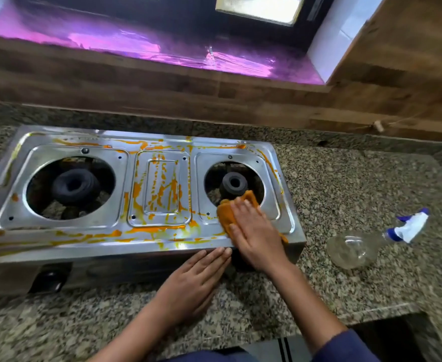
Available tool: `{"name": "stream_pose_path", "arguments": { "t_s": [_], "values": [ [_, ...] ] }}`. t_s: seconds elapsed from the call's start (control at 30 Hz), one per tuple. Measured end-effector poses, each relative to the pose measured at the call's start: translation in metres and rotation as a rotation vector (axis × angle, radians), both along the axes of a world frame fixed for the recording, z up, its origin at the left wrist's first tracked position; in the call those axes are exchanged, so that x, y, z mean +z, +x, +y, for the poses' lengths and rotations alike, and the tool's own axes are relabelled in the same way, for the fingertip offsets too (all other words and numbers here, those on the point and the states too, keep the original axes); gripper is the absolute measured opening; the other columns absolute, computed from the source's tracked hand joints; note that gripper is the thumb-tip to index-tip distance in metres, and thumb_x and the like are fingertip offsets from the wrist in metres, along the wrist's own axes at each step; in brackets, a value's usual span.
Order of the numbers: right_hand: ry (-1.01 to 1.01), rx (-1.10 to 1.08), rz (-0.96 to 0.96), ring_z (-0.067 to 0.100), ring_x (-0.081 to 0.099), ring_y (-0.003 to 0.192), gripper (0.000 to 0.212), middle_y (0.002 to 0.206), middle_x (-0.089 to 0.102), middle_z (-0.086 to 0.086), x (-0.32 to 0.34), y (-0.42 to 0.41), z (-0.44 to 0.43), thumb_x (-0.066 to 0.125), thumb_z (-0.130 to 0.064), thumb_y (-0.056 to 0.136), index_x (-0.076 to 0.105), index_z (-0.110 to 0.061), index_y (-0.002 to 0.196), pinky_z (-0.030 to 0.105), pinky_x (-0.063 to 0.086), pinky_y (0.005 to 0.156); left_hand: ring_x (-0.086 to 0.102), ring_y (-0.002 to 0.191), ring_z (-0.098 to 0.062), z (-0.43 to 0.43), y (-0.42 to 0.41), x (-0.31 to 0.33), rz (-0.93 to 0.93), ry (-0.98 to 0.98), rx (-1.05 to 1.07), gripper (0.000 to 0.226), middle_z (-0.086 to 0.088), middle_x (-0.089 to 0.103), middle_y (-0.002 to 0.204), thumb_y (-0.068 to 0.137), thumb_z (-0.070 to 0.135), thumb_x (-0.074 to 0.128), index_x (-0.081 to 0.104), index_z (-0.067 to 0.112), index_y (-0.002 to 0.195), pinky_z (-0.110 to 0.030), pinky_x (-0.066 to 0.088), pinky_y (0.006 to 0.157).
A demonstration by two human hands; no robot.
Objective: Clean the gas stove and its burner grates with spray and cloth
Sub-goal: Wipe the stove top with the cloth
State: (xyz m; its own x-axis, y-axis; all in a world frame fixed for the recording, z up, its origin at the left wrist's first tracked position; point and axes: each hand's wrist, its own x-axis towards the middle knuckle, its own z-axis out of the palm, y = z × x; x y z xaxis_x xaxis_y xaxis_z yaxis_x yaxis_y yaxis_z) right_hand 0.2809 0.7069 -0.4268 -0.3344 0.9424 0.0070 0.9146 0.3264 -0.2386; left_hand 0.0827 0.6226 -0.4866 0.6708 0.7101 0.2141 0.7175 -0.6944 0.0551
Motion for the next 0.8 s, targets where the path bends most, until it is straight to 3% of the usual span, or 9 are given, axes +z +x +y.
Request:
{"name": "stream_pose_path", "arguments": {
  "t_s": [0.1, 0.2, 0.33, 0.43, 0.57, 0.63, 0.7, 0.8],
  "values": [
    [-0.027, 0.153, 0.002, 0.013, 0.022, 0.147, 0.057, 0.158, 0.027, -0.003, -0.002, 0.030, -0.002, 0.028, -0.046, 0.100, 0.034, -0.021, 0.151, 0.032, 0.015, 0.120, 0.024, 0.147, -0.020, 0.001, 0.000, -0.001, -0.014, 0.002, -0.011, 0.067, -0.006, 0.028, 0.159, 0.091, 0.036, 0.057, 0.037, 0.007, 0.148, -0.037, 0.023, 0.115],
    [-0.024, 0.001, -0.002, 0.015, 0.013, 0.150, 0.063, 0.160, 0.018, -0.004, -0.005, 0.087, 0.007, 0.021, -0.051, 0.098, 0.026, -0.021, 0.153, 0.036, 0.014, 0.122, 0.025, 0.147, -0.020, -0.002, 0.005, -0.001, -0.032, 0.022, 0.028, 0.065, -0.005, 0.029, 0.159, 0.092, 0.037, 0.055, 0.038, 0.008, 0.148, -0.038, 0.024, 0.116],
    [-0.072, -0.179, 0.009, 0.022, -0.003, 0.150, 0.080, 0.159, -0.005, 0.001, -0.005, 0.099, 0.049, 0.007, -0.055, 0.088, 0.012, -0.012, 0.155, 0.034, -0.002, 0.121, 0.025, 0.147, -0.021, -0.006, 0.015, -0.003, -0.065, 0.016, 0.075, 0.064, -0.005, 0.029, 0.158, 0.093, 0.037, 0.055, 0.038, 0.008, 0.148, -0.040, 0.023, 0.117],
    [-0.039, -0.154, -0.097, 0.022, -0.002, 0.151, 0.082, 0.162, 0.000, 0.007, -0.006, 0.070, 0.055, 0.001, -0.055, 0.087, 0.008, -0.011, 0.155, 0.034, -0.007, 0.120, 0.025, 0.147, -0.021, -0.009, 0.023, -0.006, -0.066, 0.003, 0.131, 0.065, -0.005, 0.028, 0.159, 0.093, 0.038, 0.054, 0.037, 0.008, 0.148, -0.040, 0.023, 0.117],
    [-0.036, 0.220, 0.003, 0.017, 0.012, 0.149, 0.065, 0.160, 0.020, 0.004, -0.006, 0.044, 0.009, 0.024, -0.047, 0.098, 0.026, -0.013, 0.153, 0.032, 0.003, 0.121, 0.021, 0.148, -0.021, -0.015, 0.030, -0.010, -0.067, 0.005, 0.196, 0.065, -0.005, 0.026, 0.159, 0.092, 0.040, 0.052, 0.037, 0.008, 0.147, -0.039, 0.017, 0.119],
    [-0.012, 0.297, 0.001, 0.015, 0.018, 0.148, 0.060, 0.159, 0.025, 0.002, -0.006, 0.065, 0.000, 0.028, -0.045, 0.100, 0.031, -0.015, 0.152, 0.032, 0.009, 0.120, 0.020, 0.149, -0.020, -0.018, 0.036, -0.007, -0.086, 0.004, 0.230, 0.066, -0.005, 0.028, 0.158, 0.093, 0.041, 0.050, 0.035, 0.008, 0.148, -0.039, 0.016, 0.120],
    [0.024, 0.248, -0.025, 0.015, 0.020, 0.147, 0.061, 0.158, 0.024, 0.000, -0.004, 0.097, 0.010, 0.022, -0.049, 0.101, 0.033, -0.016, 0.151, 0.032, 0.011, 0.120, 0.021, 0.148, -0.020, -0.017, 0.042, -0.003, -0.092, 0.019, 0.259, 0.065, -0.005, 0.029, 0.158, 0.094, 0.043, 0.047, 0.033, 0.008, 0.148, -0.039, 0.015, 0.120],
    [-0.062, 0.057, -0.026, 0.016, 0.000, 0.150, 0.069, 0.161, 0.002, -0.002, -0.005, 0.127, 0.053, 0.014, -0.051, 0.096, 0.014, -0.016, 0.156, 0.035, 0.004, 0.122, 0.022, 0.148, -0.021, -0.008, 0.054, 0.005, -0.086, 0.050, 0.288, 0.064, -0.007, 0.028, 0.158, 0.096, 0.043, 0.046, 0.035, 0.007, 0.148, -0.039, 0.015, 0.121]
  ]
}}
